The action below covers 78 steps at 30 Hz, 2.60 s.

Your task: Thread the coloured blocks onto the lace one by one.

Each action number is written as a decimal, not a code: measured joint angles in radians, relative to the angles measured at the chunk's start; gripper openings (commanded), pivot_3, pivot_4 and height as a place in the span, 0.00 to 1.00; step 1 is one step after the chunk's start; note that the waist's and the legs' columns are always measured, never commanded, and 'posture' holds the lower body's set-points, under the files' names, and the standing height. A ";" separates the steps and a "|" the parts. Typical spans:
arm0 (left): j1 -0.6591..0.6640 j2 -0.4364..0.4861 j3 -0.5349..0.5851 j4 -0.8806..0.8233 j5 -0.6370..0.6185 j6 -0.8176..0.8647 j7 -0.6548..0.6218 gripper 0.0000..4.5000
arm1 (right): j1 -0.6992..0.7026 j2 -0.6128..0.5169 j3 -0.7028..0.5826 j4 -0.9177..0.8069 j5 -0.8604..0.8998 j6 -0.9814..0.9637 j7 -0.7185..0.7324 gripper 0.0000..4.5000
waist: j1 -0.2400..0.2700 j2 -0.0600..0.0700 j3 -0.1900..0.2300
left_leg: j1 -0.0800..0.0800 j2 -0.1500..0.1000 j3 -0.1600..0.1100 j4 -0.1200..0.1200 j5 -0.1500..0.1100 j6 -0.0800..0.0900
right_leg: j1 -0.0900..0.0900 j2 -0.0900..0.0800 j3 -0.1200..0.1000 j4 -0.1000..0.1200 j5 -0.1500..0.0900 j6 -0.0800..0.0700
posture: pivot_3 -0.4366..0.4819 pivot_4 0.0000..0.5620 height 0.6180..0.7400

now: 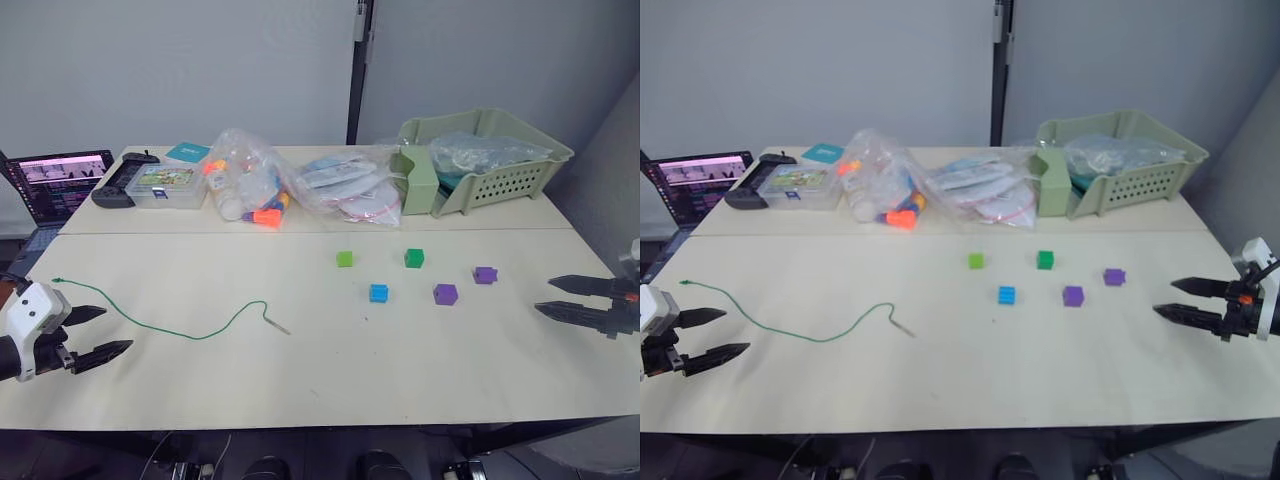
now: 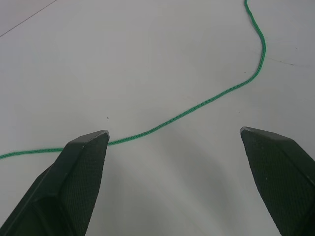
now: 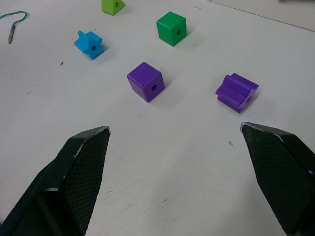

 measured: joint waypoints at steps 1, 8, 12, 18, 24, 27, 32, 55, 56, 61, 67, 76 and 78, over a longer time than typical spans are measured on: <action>0.000 0.000 0.000 0.000 0.000 0.000 0.000 1.00 | 0.000 0.000 0.000 0.000 0.000 0.000 0.000 1.00 | 0.000 0.000 0.000 | 0.000 0.000 0.000 0.000 0.000 0.000 | 0.000 0.000 0.000 0.000 0.000 0.000 | 0.48 0.27 1.00; -0.135 0.004 -0.109 -0.086 -0.030 0.088 -0.050 1.00 | 0.192 0.081 -0.054 -0.427 0.132 0.184 -0.100 1.00 | 0.013 -0.001 0.000 | -0.001 0.001 -0.001 0.001 0.000 0.000 | 0.000 0.002 0.001 0.001 0.001 0.001 | 0.48 0.27 1.00; -0.205 0.003 -0.203 -0.177 -0.052 0.184 -0.075 1.00 | 0.266 0.100 -0.063 -0.740 0.238 0.354 -0.188 1.00 | 0.018 -0.001 0.000 | -0.002 0.001 -0.001 0.001 0.000 0.000 | -0.001 0.004 0.002 0.000 0.001 0.001 | 0.48 0.27 1.00; -0.377 -0.046 -0.429 -0.269 -0.011 0.233 -0.101 1.00 | 0.287 0.159 -0.059 -1.067 0.383 0.512 -0.338 1.00 | 0.029 -0.002 0.000 | -0.004 0.001 -0.002 0.003 0.000 0.000 | -0.001 0.006 0.002 0.000 0.002 0.002 | 0.48 0.27 1.00; -0.576 -0.163 -0.646 -0.134 0.140 0.045 -0.161 1.00 | 0.273 0.180 -0.050 -1.255 0.514 0.614 -0.465 1.00 | 0.035 -0.003 0.000 | -0.011 0.002 -0.007 0.011 0.000 0.000 | -0.002 0.013 0.001 -0.003 0.003 0.001 | 0.48 0.27 1.00; -0.677 -0.253 -0.718 -0.004 0.204 -0.080 -0.189 1.00 | 0.277 0.188 -0.049 -1.302 0.548 0.631 -0.513 1.00 | 0.040 -0.003 0.000 | -0.015 0.002 -0.010 0.016 -0.001 0.002 | -0.002 0.014 0.000 -0.001 0.003 0.001 | 0.48 0.27 1.00; -0.780 -0.339 -0.780 0.223 0.272 -0.265 -0.230 1.00 | 0.291 0.188 -0.046 -1.339 0.567 0.644 -0.583 1.00 | 0.039 -0.004 0.001 | -0.015 0.002 -0.010 0.017 -0.001 0.002 | -0.002 0.014 0.000 -0.001 0.003 0.001 | 0.48 0.27 1.00; -0.981 -0.473 -0.795 0.715 0.386 -0.504 -0.328 0.01 | 0.280 0.187 0.034 -1.374 0.597 0.655 -0.696 1.00 | 0.041 -0.005 0.001 | -0.015 0.002 -0.011 0.019 -0.002 0.003 | -0.001 0.014 0.000 0.000 0.004 0.002 | 0.48 0.27 1.00; -0.979 -0.474 -0.791 0.716 0.386 -0.503 -0.328 0.01 | 0.277 0.187 0.039 -1.373 0.595 0.651 -0.696 1.00 | 0.040 -0.005 0.001 | -0.015 0.002 -0.012 0.019 -0.001 0.003 | -0.001 0.014 0.000 0.000 0.004 0.002 | 0.48 0.27 1.00; -0.909 -0.477 -0.751 0.602 0.349 -0.413 -0.344 0.01 | 0.274 0.187 0.060 -1.370 0.585 0.640 -0.686 1.00 | 0.038 -0.005 0.001 | -0.016 0.002 -0.012 0.019 -0.002 0.003 | -0.001 0.013 0.001 0.000 0.004 0.002 | 0.48 0.27 1.00; -0.722 -0.488 -0.745 0.161 0.267 -0.070 -0.317 0.01 | 0.278 0.184 0.069 -1.329 0.545 0.598 -0.640 1.00 | 0.039 -0.006 0.001 | -0.018 0.002 -0.014 0.019 -0.001 0.003 | -0.002 0.014 0.001 0.000 0.004 0.003 | 0.48 0.27 1.00; -0.650 -0.596 -0.827 -0.107 0.343 0.207 -0.030 0.01 | 0.278 0.187 0.105 -1.293 0.494 0.544 -0.592 1.00 | 0.040 -0.006 0.001 | -0.017 0.001 -0.014 0.020 -0.001 0.003 | -0.001 0.014 0.001 0.000 0.004 0.003 | 0.48 0.27 1.00; -0.650 -0.609 -0.838 -0.117 0.356 0.211 0.010 0.07 | 0.278 0.187 0.105 -1.287 0.486 0.537 -0.584 1.00 | 0.040 -0.006 0.001 | -0.015 0.001 -0.014 0.020 -0.001 0.003 | -0.001 0.015 0.001 0.000 0.004 0.003 | 0.48 0.27 1.00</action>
